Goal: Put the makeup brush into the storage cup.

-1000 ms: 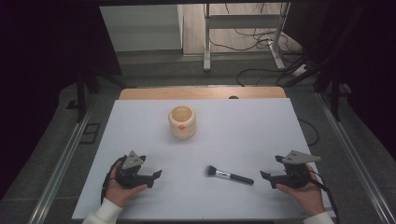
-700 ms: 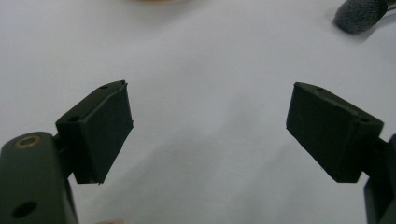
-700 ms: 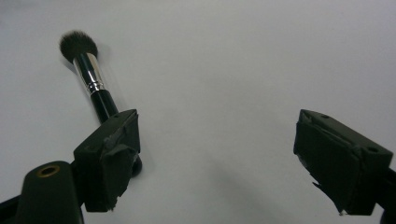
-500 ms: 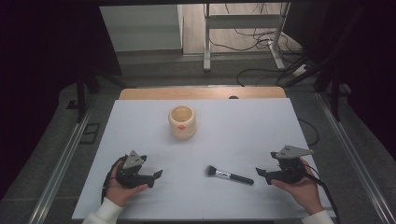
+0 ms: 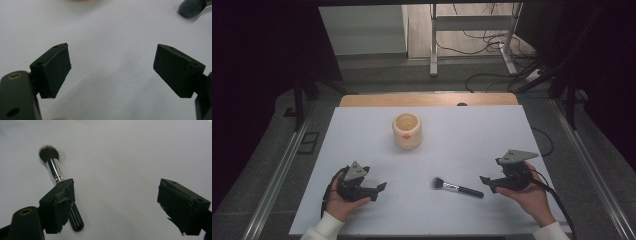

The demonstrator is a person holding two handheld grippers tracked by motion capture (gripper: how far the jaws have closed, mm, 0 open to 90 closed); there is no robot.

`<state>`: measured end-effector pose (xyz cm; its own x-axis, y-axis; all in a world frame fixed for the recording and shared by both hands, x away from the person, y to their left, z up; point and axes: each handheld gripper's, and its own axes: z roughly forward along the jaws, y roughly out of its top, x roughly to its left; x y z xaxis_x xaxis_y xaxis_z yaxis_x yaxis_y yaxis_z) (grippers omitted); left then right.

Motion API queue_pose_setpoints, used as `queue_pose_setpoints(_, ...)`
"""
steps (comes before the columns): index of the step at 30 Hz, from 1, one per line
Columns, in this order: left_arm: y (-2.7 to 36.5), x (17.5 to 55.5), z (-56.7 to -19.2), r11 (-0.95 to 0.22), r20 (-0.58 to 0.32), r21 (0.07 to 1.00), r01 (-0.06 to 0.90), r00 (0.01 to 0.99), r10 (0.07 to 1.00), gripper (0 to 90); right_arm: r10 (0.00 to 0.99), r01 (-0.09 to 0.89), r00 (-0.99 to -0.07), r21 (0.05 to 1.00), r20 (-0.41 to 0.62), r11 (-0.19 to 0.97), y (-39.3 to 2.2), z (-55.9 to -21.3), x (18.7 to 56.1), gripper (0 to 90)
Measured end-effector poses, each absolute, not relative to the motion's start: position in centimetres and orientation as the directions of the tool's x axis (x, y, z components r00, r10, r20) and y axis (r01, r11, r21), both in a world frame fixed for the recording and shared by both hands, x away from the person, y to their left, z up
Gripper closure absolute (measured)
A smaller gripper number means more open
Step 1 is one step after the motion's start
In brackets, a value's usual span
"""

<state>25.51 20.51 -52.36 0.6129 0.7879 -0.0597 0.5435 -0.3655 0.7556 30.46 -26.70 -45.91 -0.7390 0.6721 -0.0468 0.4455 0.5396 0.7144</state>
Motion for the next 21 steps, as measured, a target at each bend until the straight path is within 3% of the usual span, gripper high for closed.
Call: queue_pose_setpoints(21,20.2,25.5,-52.2,-0.372,-0.059,0.756,0.538,0.622,0.781,14.9,0.597,0.428,-0.801,0.653,-0.047,0.625,-22.5,-45.5,31.4,15.0)
